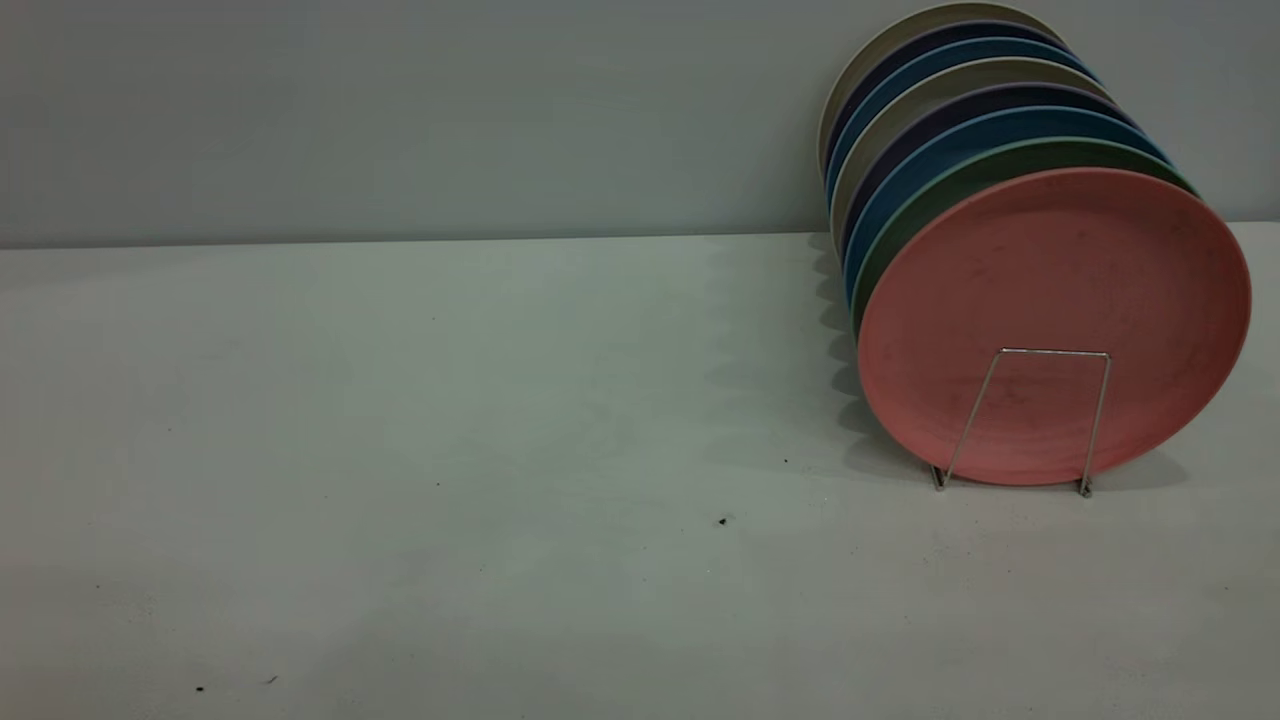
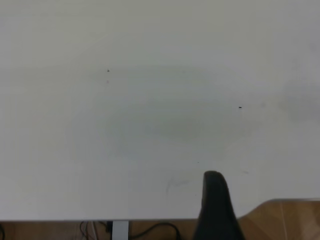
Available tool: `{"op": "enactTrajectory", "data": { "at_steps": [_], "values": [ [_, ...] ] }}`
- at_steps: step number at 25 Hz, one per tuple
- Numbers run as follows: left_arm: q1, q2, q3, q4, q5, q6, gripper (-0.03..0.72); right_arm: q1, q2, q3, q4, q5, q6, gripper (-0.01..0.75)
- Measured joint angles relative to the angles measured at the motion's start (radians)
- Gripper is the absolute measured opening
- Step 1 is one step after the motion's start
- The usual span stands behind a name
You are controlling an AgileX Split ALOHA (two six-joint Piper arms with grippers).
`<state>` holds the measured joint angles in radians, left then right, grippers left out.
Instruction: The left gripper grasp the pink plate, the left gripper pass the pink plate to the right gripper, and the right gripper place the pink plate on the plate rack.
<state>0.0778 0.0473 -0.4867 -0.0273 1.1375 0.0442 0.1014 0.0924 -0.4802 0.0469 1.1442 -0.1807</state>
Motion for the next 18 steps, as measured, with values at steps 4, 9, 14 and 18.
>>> {"op": "enactTrajectory", "data": {
  "at_steps": [4,9,14,18],
  "values": [
    [0.0,0.0,0.0,0.005,-0.001,-0.007,0.551,0.0,0.0,0.0,-0.009,-0.001,0.015,0.445],
    [0.0,0.0,0.0,0.005,-0.001,-0.008,0.551,0.0,0.0,0.0,-0.009,-0.001,0.018,0.445],
    [0.0,0.0,0.0,0.005,-0.001,-0.009,0.551,0.0,0.0,0.0,-0.009,-0.001,0.018,0.445],
    [-0.001,-0.014,0.0,0.005,-0.001,-0.009,0.551,0.0,0.0,0.0,-0.009,-0.001,0.018,0.445]
  ]
}}
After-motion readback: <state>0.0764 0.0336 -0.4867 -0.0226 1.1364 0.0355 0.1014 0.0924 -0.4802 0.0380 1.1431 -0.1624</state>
